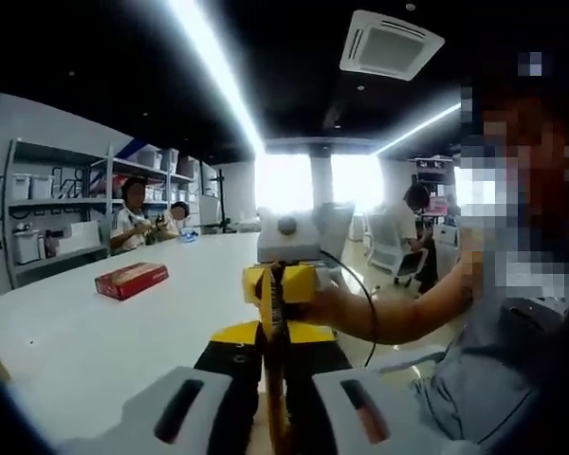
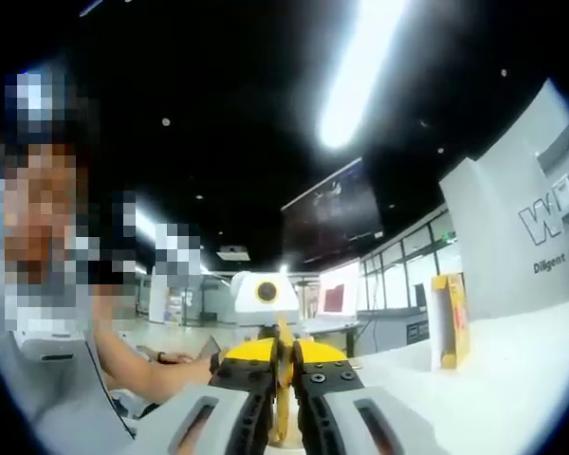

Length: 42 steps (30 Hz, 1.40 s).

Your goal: Tear open the coffee pouch, take out the coffee, and pour the coffee from the pouch into the cup

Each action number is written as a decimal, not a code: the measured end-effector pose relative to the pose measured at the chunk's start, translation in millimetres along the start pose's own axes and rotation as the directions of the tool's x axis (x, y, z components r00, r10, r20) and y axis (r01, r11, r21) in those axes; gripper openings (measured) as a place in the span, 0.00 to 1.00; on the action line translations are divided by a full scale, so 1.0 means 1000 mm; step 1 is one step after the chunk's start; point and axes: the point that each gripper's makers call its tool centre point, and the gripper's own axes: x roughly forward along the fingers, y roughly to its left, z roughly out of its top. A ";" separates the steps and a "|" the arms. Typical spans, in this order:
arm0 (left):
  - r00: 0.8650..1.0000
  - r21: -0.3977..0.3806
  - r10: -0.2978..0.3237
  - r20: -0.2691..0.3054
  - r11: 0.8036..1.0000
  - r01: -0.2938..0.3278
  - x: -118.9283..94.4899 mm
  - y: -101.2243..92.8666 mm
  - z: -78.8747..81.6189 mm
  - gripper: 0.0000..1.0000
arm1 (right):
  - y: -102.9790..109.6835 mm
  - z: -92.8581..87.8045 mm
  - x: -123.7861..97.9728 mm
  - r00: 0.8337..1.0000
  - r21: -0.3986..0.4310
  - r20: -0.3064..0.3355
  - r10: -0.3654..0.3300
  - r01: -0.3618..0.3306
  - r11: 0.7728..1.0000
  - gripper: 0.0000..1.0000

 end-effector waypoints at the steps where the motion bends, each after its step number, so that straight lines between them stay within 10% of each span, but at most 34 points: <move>1: 1.000 -0.008 0.003 -0.005 1.000 -0.003 0.000 0.001 0.000 0.05 | 0.000 0.000 0.000 1.000 -0.002 -0.002 0.000 0.000 1.000 0.08; 42: 1.000 -0.009 -0.004 0.001 1.000 0.004 0.001 -0.002 0.003 0.10 | 0.000 0.008 -0.004 0.999 -0.028 0.031 -0.022 0.023 0.999 0.04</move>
